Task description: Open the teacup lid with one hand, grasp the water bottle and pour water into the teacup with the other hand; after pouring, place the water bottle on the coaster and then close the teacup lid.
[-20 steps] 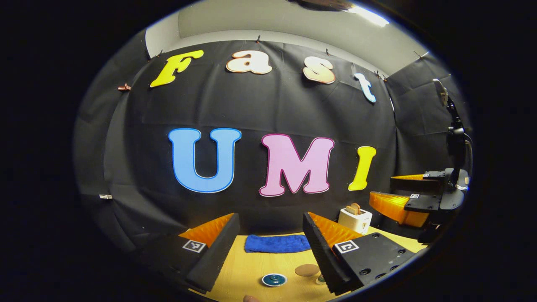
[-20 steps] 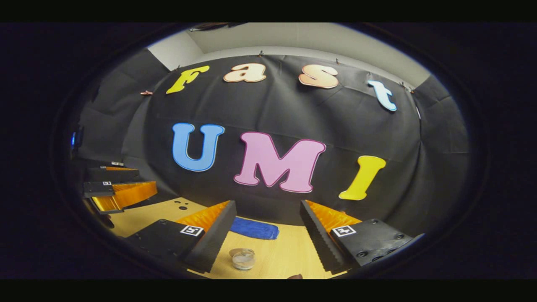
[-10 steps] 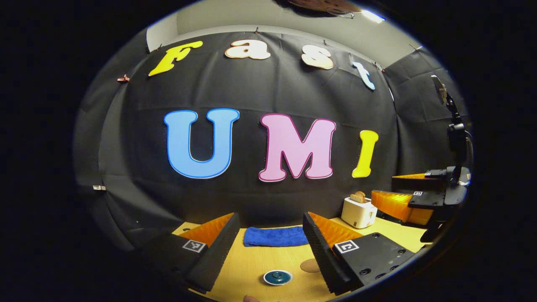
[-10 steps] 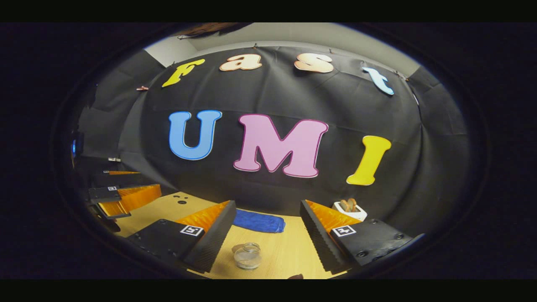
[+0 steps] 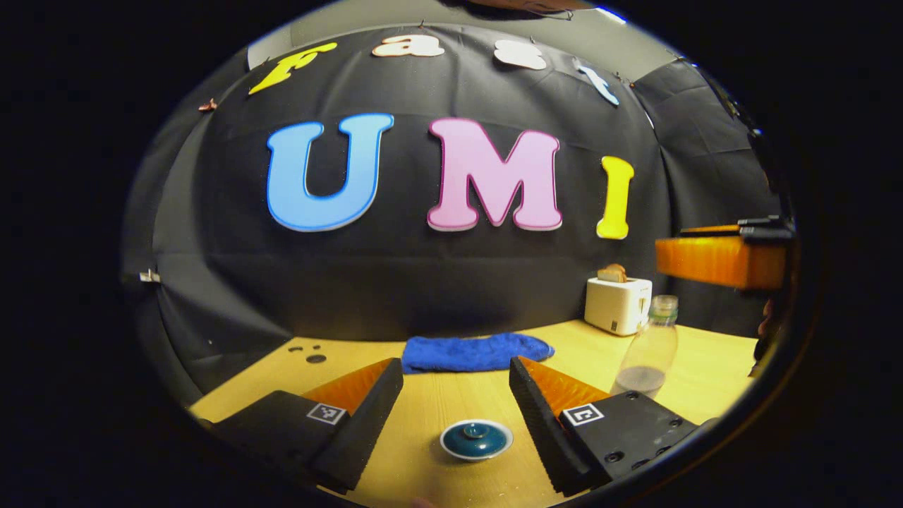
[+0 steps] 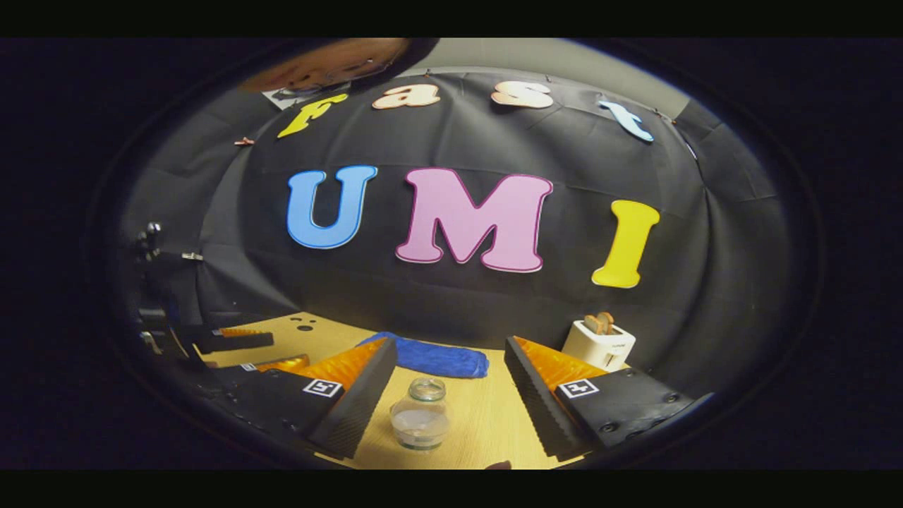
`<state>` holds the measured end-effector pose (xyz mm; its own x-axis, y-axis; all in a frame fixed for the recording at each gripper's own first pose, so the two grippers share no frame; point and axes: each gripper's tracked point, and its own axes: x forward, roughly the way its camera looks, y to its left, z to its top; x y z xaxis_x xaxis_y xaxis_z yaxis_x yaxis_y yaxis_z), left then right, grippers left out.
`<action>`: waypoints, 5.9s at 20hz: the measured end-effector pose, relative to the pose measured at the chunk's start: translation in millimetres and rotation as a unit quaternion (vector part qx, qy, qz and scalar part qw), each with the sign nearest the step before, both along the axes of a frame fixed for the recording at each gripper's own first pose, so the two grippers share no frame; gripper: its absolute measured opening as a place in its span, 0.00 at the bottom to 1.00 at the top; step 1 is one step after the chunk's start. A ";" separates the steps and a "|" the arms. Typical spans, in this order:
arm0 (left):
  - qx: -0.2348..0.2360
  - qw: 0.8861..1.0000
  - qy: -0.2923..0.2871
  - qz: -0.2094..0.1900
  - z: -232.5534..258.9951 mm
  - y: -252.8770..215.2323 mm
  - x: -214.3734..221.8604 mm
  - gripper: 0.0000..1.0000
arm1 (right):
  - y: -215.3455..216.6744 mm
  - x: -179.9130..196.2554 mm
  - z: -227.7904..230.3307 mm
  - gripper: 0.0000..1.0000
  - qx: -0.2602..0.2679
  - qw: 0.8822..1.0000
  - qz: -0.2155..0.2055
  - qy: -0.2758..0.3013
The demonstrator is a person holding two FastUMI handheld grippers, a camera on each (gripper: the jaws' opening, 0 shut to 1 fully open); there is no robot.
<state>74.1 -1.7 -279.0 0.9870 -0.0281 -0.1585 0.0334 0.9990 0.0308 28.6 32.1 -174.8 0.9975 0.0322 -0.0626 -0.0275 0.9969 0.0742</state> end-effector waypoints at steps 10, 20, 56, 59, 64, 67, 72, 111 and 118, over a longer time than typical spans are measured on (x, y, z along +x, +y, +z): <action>-0.006 0.998 0.049 -0.030 -74.1 -23.1 17.2 0.82 | 11.2 -17.3 -28.8 0.95 0.003 1.000 0.015 0.024; 0.036 0.996 0.084 -0.006 -92.4 -19.3 22.6 0.47 | 11.0 -17.6 -40.5 0.95 0.000 0.999 0.021 0.034; -0.011 0.997 0.051 0.050 -29.1 46.1 -7.5 0.27 | 41.4 0.0 -193.1 0.72 -0.021 0.980 0.023 0.199; -0.006 0.997 0.049 0.058 -27.0 55.8 -10.2 0.27 | 26.4 21.8 -171.1 0.76 -0.149 0.972 0.027 0.182; -0.011 0.995 0.051 0.081 -27.7 77.2 -18.1 0.31 | 13.7 50.0 -156.5 0.75 -0.340 0.925 0.038 0.167; -0.012 0.994 0.054 0.094 -30.9 89.9 -24.0 0.27 | 12.4 59.5 -160.4 0.75 -0.427 0.886 0.054 0.171; -0.012 0.993 0.064 0.103 -37.2 101.8 -29.5 0.27 | 12.0 66.8 -158.2 0.75 -0.521 0.836 0.065 0.157; -0.024 0.989 0.071 0.131 -44.2 121.9 -47.9 0.31 | 9.6 104.0 -112.9 0.74 -0.755 0.650 0.080 0.014; -0.027 0.988 0.071 0.133 -44.5 122.6 -47.1 0.27 | 11.7 109.0 -113.3 0.75 -0.775 0.626 0.083 -0.009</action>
